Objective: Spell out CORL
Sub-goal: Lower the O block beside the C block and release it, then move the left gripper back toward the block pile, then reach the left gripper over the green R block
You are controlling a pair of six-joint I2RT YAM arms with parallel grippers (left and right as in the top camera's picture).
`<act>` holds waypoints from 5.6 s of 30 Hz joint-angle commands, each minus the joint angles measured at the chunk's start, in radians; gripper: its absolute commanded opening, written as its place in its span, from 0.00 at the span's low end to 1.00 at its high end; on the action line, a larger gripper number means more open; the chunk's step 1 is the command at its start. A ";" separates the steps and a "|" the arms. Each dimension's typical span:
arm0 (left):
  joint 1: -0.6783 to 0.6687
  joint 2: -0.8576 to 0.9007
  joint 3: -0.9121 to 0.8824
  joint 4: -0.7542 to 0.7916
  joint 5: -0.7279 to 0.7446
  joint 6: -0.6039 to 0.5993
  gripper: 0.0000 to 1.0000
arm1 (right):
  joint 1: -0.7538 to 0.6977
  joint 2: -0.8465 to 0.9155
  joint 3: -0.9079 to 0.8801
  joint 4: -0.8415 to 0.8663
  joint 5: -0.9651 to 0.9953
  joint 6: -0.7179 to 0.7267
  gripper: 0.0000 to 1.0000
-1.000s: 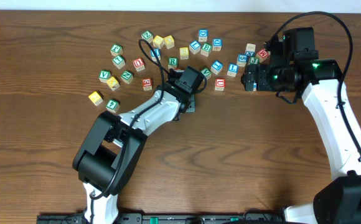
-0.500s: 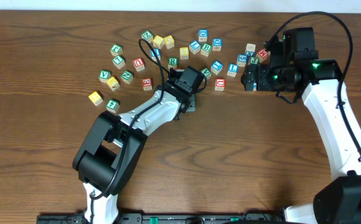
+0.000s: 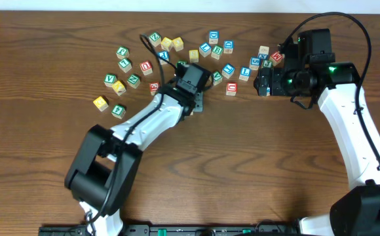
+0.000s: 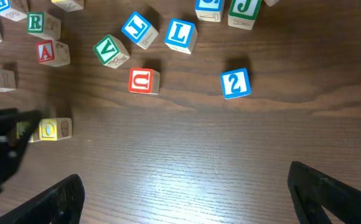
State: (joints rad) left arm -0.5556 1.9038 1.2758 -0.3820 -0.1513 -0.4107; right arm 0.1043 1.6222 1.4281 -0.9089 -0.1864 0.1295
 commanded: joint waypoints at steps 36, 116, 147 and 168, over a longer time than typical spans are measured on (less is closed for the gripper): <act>0.369 -0.381 0.011 -0.283 -0.019 0.018 0.35 | 0.015 0.002 0.021 0.022 -0.034 0.035 0.99; 0.453 -0.323 0.009 -0.143 0.280 0.204 0.35 | 0.015 0.002 0.021 0.027 -0.034 0.035 0.99; 0.276 0.210 0.694 -0.327 0.135 0.233 0.35 | 0.021 0.002 0.021 0.036 -0.033 0.034 0.99; 0.261 0.272 0.693 -0.270 0.136 0.206 0.35 | 0.022 0.002 0.021 0.018 -0.033 0.034 0.99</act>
State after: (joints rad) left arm -0.2855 2.1296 1.9423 -0.6590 -0.0032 -0.1905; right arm 0.1146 1.6222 1.4281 -0.8841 -0.2123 0.1528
